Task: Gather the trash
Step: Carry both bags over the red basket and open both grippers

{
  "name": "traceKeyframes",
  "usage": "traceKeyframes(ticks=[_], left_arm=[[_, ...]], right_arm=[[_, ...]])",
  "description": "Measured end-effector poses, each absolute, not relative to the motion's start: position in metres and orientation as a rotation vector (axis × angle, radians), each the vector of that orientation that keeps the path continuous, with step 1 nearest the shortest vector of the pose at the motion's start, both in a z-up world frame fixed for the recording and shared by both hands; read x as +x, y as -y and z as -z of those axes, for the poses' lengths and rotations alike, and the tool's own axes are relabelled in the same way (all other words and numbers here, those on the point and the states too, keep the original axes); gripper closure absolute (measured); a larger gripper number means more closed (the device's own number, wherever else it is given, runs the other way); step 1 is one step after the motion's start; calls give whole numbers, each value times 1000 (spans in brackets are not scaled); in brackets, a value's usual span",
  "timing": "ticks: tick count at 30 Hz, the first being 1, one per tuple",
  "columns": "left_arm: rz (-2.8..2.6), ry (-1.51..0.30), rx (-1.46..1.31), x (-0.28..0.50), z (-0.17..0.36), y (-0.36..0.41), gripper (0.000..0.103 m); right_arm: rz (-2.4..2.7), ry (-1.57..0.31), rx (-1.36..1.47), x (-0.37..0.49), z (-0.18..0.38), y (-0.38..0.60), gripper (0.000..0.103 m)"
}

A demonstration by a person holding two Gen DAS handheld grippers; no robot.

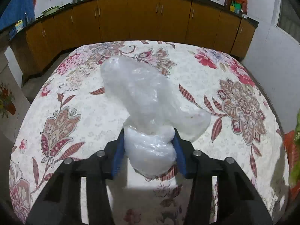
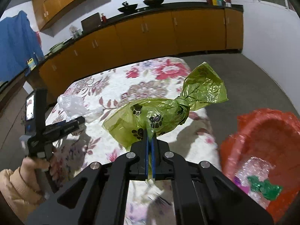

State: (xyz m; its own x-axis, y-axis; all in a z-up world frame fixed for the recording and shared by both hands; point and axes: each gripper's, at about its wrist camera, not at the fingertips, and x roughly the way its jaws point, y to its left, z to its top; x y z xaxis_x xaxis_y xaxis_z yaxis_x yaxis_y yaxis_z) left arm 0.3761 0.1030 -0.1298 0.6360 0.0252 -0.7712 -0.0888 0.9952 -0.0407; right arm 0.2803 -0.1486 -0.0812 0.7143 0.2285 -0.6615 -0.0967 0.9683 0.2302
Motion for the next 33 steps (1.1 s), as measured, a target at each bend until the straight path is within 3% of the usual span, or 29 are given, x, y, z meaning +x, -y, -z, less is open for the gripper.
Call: traceKeyframes(ticks=[2,4,20,33], left_arm=[[-58,-865,-56,372,127,-100,72],[-46,-853,-52,366,122,-95,74],[326,-669,-29,248,25,36,74],[544,-658,7,204,12,122,74]], right_arm=[[-162,-745,193,269,77,161,100],[-144,-733,198,260,73,169,100],[112,-601,186,155,21,263,100],[183,-577,226,114,14,310,100]])
